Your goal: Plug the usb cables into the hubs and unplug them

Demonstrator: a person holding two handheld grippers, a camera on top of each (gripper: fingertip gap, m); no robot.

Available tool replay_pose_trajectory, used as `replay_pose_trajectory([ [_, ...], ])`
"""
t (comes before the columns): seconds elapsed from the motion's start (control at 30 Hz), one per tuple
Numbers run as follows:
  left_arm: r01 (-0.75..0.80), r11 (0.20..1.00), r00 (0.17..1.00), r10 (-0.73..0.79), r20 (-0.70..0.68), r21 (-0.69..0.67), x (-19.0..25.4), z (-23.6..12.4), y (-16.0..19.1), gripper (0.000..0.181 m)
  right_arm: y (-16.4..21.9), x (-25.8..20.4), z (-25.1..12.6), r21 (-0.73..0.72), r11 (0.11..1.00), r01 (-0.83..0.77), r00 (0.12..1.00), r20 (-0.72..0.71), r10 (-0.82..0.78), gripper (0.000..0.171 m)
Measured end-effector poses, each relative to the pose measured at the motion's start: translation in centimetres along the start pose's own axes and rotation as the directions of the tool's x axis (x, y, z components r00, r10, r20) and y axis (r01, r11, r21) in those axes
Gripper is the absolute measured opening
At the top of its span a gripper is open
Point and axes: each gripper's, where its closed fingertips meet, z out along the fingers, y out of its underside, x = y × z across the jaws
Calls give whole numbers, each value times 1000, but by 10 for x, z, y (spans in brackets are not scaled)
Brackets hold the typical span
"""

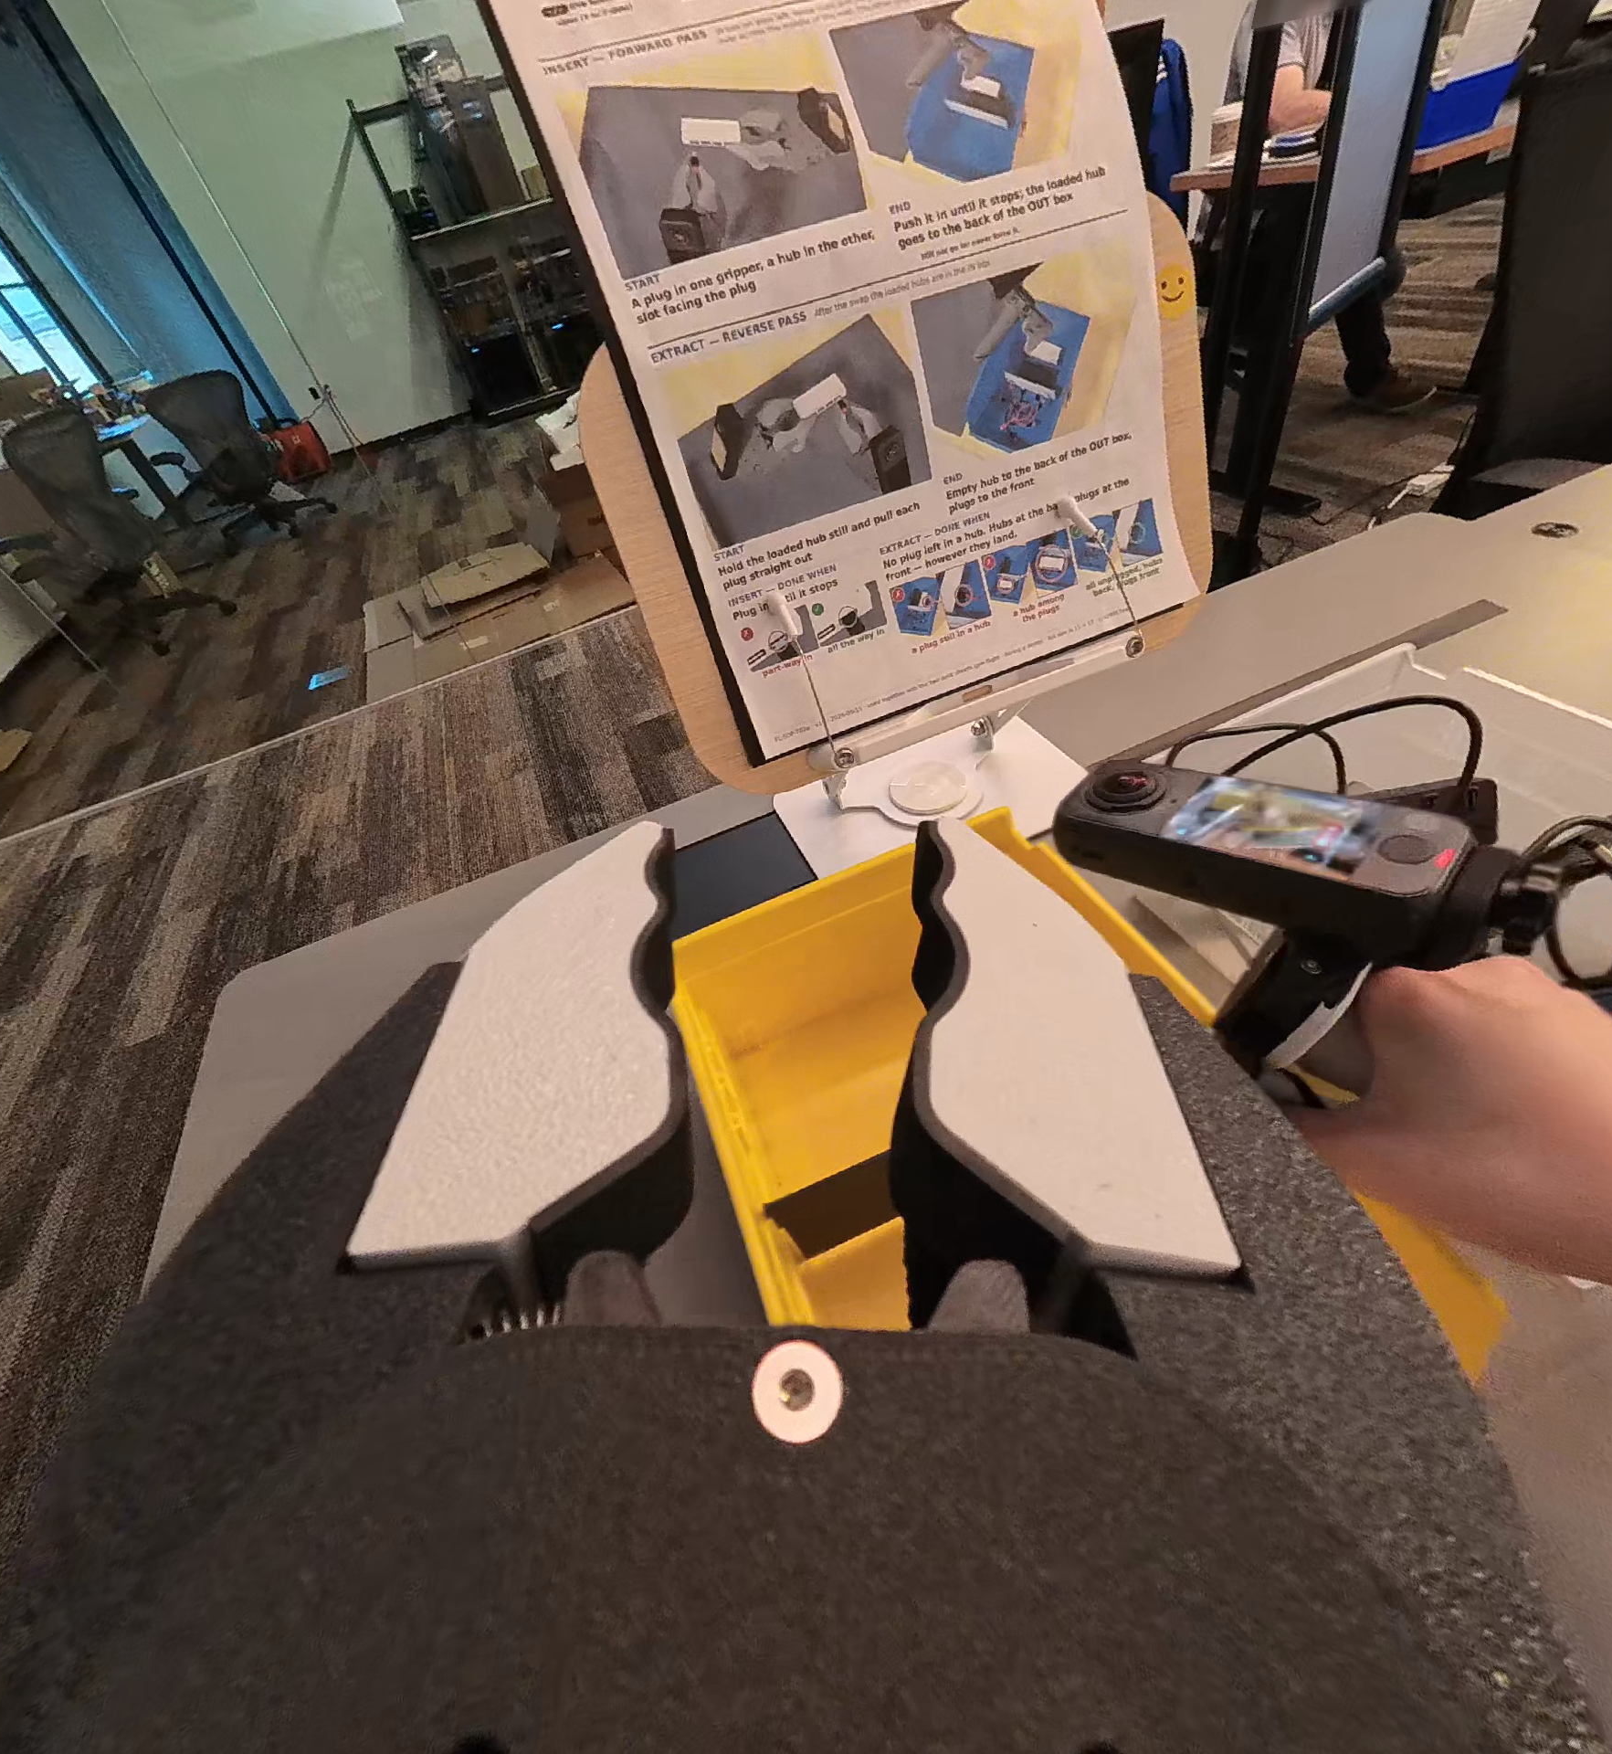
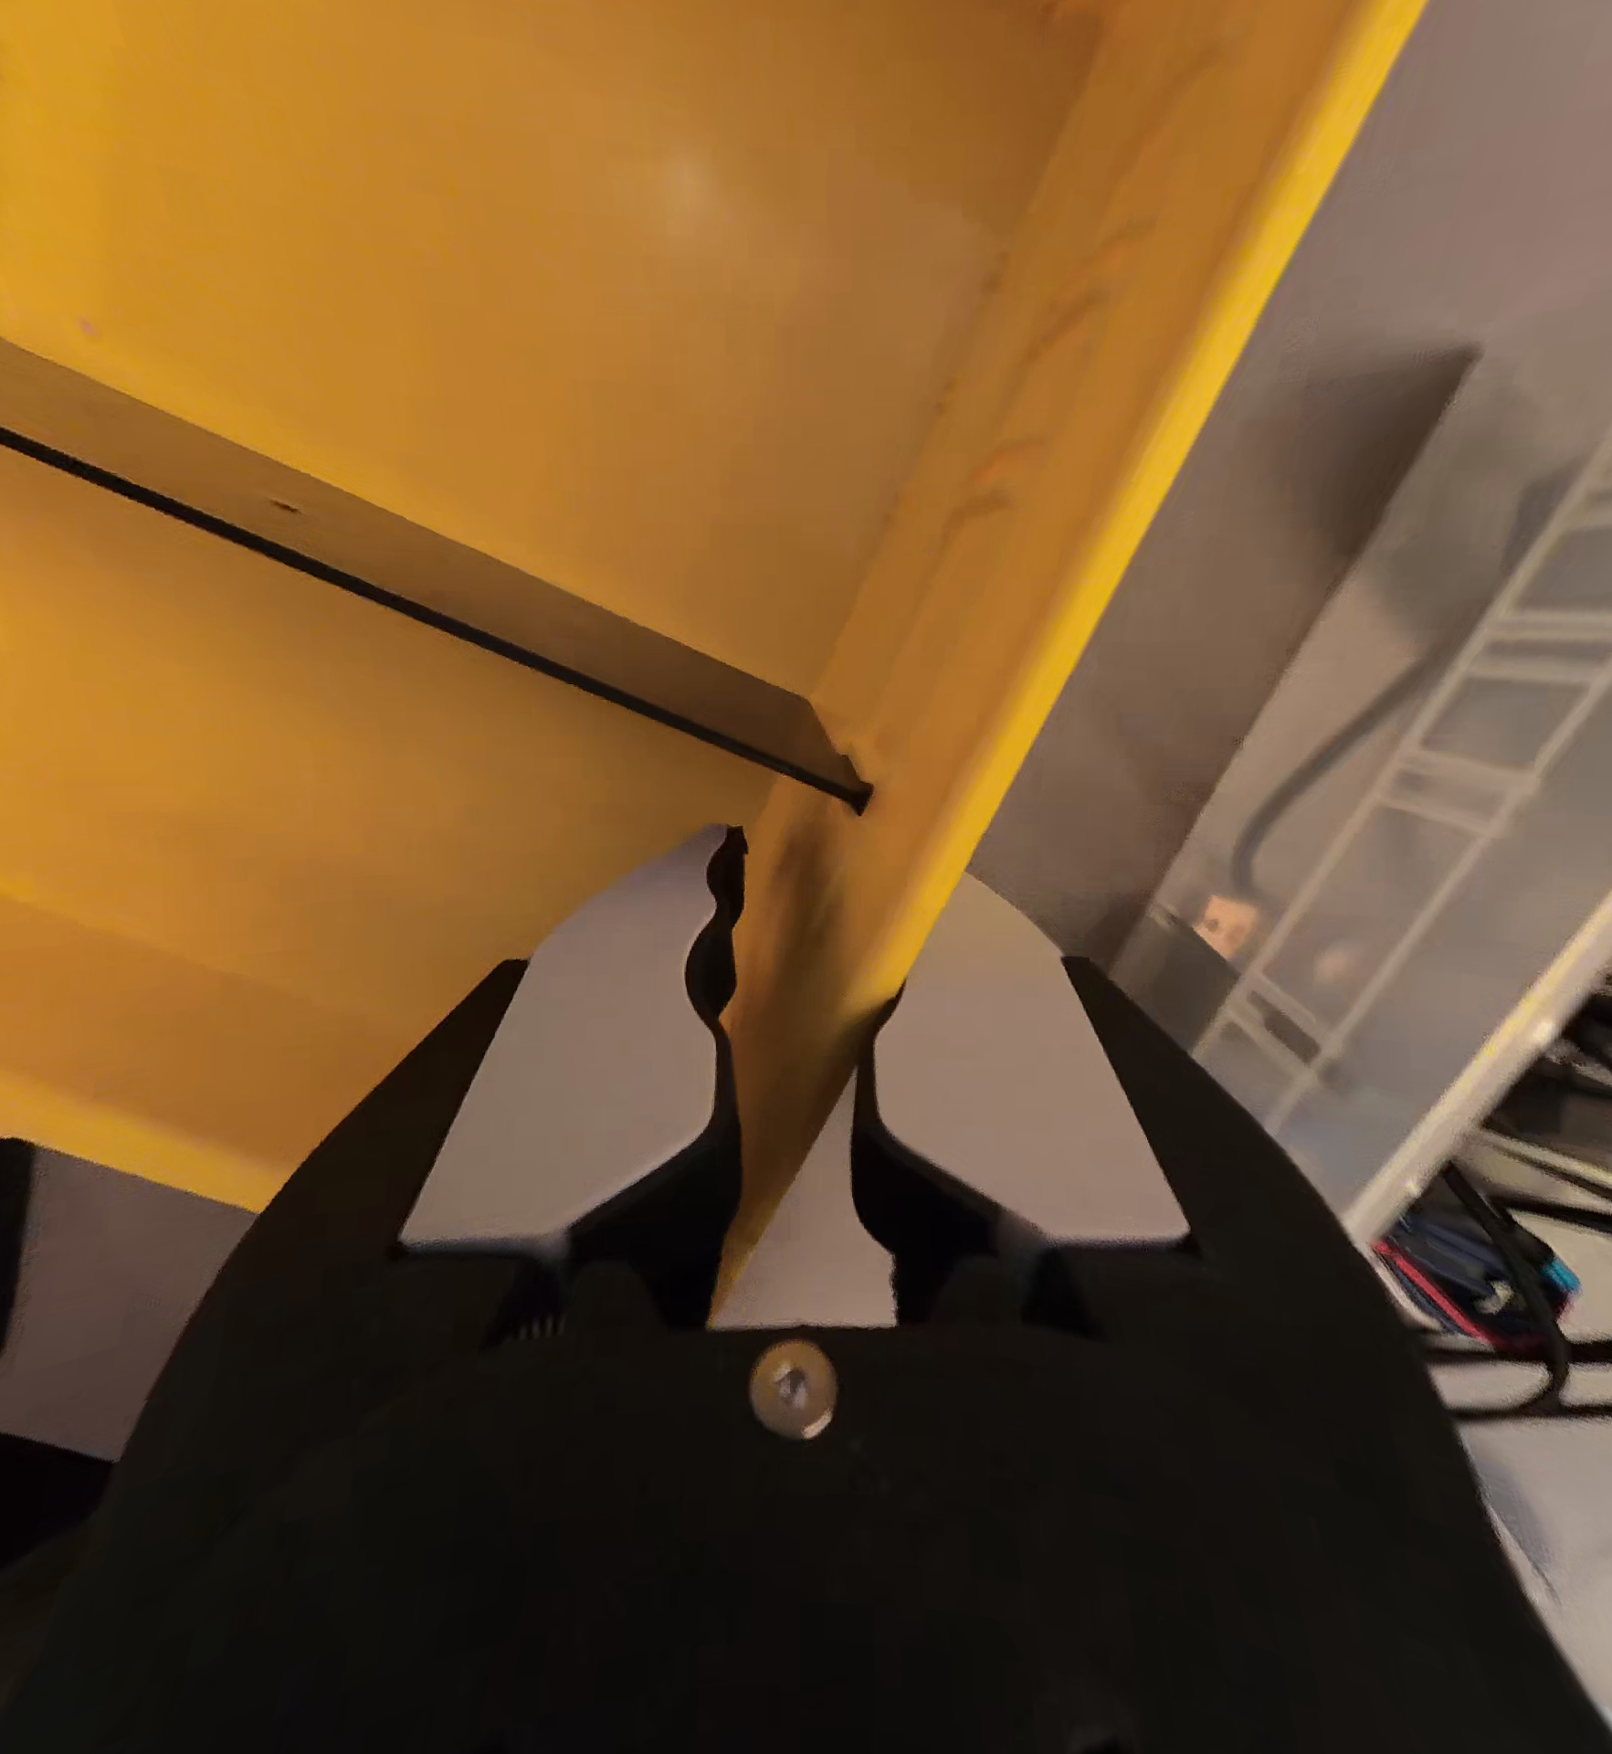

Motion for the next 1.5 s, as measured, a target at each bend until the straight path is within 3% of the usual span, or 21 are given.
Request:
replay_pose_trajectory([
  [0.1,4,1000,1000,-4,-7,-8,-1,0,2,46,-11,-8,6,41,999,-23,999,51,21,18],
  [0.2,6,1000,1000,-7,-8,-17,-3,0,4,46,3,-11,21,-76,994,-80,990,114,88,33],
  [0.3,12,1000,1000,-12,-12,-10,-4,-1,3,45,7,-20,20,-118,992,-44,982,176,65,15],
  [0.37,10,1000,1000,-11,-20,-9,-3,-3,2,43,10,-16,19,-148,988,-39,989,136,60,8],
  [0.57,-6,1000,999,6,-44,-3,7,-10,-2,43,13,-20,8,-225,974,8,988,154,27,6],
  [0.73,33,998,986,-24,-167,51,27,-28,-14,44,8,-9,-28,-274,959,71,993,110,-42,6],
  [0.9,124,970,964,-68,-259,207,36,-65,-44,44,3,20,-103,-232,966,115,989,114,-91,6],
  [1.03,272,906,921,-148,-359,324,35,-91,-67,45,20,75,-176,-187,977,105,991,105,-86,6],
  [1.23,266,939,900,-161,-406,218,46,-70,-53,50,80,214,-249,-87,994,-72,996,50,77,6],
  [1.37,267,962,838,-202,-507,58,77,-32,-30,50,140,316,-253,-55,975,-215,976,-25,214,6],
  [1.5,270,944,707,-329,-626,-191,127,24,16,59,201,397,-221,-53,946,-319,947,-51,317,6],
])
